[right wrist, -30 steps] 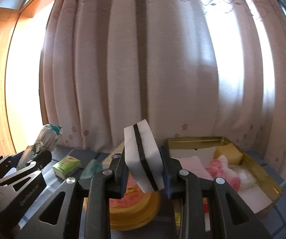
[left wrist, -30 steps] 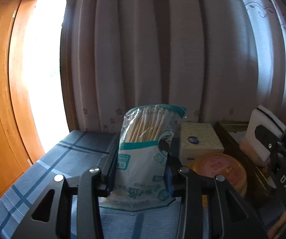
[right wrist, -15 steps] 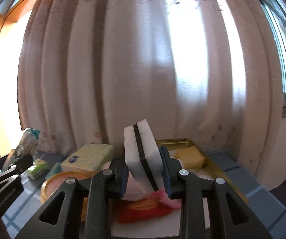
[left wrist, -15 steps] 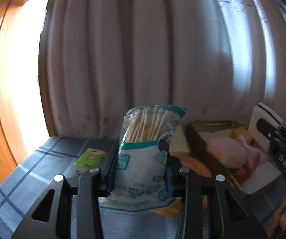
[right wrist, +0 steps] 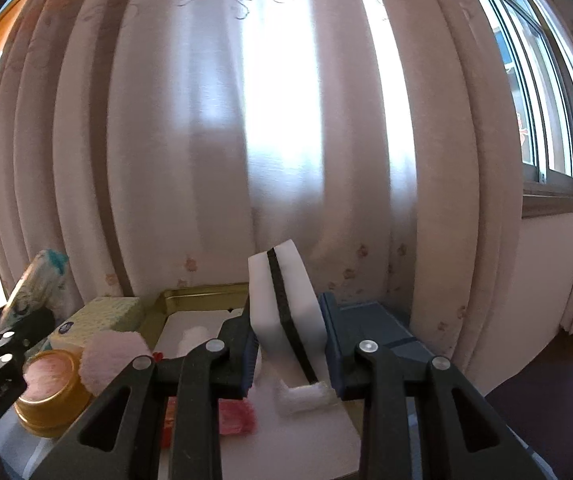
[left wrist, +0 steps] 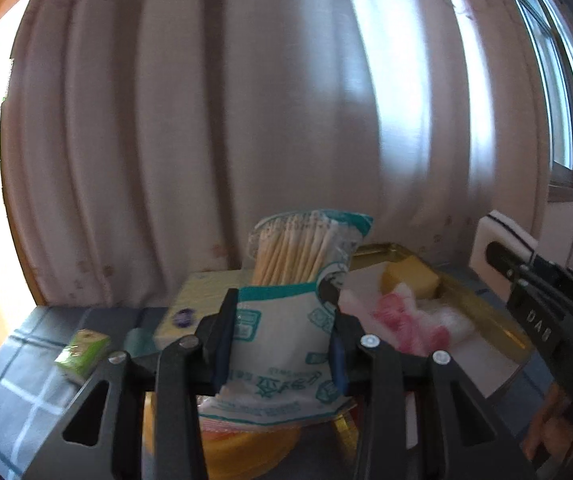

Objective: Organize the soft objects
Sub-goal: 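Carry the swab bag and sponge into the gold tray and release both, then withdraw both tools from the tray toward the remaining items, then grasp the green tissue pack with the left gripper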

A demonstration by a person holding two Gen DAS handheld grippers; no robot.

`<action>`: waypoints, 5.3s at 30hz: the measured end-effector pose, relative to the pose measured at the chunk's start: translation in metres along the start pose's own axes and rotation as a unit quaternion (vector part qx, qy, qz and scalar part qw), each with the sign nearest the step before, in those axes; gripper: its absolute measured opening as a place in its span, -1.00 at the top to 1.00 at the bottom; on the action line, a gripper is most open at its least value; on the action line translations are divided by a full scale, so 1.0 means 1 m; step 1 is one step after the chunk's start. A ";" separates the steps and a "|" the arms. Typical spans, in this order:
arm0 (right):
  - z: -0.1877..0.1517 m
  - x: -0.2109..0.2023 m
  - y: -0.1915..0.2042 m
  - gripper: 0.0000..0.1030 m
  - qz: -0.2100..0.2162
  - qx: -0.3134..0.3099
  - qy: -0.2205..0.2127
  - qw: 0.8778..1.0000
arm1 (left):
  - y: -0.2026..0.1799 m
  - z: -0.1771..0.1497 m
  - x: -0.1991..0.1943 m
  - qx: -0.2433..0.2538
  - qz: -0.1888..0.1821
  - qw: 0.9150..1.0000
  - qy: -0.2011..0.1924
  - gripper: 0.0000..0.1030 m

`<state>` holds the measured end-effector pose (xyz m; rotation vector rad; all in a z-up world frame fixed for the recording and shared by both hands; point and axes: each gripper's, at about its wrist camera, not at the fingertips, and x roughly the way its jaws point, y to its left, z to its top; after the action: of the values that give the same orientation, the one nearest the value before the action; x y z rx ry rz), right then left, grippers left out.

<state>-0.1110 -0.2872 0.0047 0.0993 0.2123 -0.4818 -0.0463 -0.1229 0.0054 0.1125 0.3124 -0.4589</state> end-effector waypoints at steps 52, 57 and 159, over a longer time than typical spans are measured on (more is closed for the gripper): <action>0.007 -0.010 -0.027 -0.70 -0.027 0.062 -0.061 0.996 | 0.061 0.006 0.001 -0.124 0.201 0.969 -0.074 -0.99; 0.007 -0.009 -0.026 -0.70 -0.028 0.058 -0.059 0.996 | 0.034 0.004 0.012 -0.053 0.185 0.979 -0.062 -0.99; -0.020 -0.029 0.223 -0.70 0.088 0.039 0.012 0.995 | 0.230 -0.039 0.085 -0.062 0.114 0.971 0.199 -0.88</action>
<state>-0.0354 -0.0742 0.0015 0.1990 0.2057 -0.3126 0.1189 0.0535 -0.0506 0.1174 0.7142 -0.1844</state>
